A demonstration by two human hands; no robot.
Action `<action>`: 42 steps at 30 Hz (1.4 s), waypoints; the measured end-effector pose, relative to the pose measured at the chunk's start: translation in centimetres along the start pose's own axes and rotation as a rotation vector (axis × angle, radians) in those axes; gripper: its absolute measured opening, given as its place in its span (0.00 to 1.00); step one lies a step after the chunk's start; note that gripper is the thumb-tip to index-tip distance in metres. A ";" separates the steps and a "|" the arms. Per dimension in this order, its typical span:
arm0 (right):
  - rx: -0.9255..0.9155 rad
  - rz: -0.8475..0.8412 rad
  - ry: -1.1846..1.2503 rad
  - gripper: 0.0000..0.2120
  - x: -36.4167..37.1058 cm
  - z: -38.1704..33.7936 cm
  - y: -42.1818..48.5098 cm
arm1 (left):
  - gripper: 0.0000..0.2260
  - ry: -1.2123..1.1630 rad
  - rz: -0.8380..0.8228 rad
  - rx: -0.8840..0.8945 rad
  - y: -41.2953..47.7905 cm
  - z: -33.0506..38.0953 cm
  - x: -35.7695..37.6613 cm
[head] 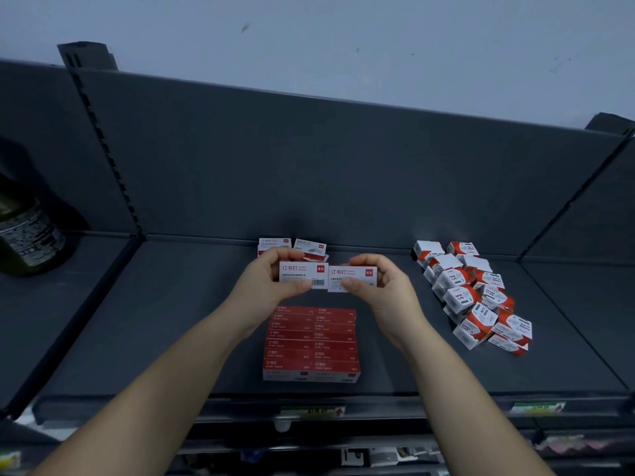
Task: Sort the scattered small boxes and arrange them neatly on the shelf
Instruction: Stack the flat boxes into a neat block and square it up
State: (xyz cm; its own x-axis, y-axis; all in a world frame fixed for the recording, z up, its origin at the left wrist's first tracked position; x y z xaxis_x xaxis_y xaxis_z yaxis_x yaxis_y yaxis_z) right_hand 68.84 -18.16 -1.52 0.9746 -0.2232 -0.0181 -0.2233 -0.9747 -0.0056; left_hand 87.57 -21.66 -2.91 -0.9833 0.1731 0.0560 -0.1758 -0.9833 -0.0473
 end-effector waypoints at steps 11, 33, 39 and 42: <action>0.014 0.028 -0.203 0.09 0.4 1.4 1.1 | 0.15 0.200 -0.017 0.031 1.3 -0.9 -0.2; 0.113 -0.065 -0.258 0.08 -0.7 8.7 2.8 | 0.11 0.298 -0.258 -0.219 2.6 -8.4 -0.3; 0.089 -0.121 -0.306 0.10 0.2 8.7 2.4 | 0.12 0.240 -0.246 -0.137 2.1 -7.9 -0.3; 0.068 -0.154 -0.327 0.09 0.8 8.5 2.2 | 0.13 0.217 -0.235 -0.118 2.0 -7.8 -0.4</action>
State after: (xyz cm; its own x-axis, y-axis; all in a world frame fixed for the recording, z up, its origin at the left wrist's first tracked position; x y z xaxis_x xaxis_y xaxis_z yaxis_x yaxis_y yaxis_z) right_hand 69.04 -20.37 -10.07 0.9425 -0.0485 -0.3306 -0.0859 -0.9913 -0.0994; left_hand 87.27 -23.31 -10.77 -0.8999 0.4148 -0.1344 -0.3908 -0.9040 -0.1737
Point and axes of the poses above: each hand's wrist, its own y-axis towards the middle knuckle, its own x-axis out of the palm, z = x × y, the point moved 10 cm from there along y, towards the middle knuckle, and after that the axes turned 6 degrees about z, right-handed, at the moved point
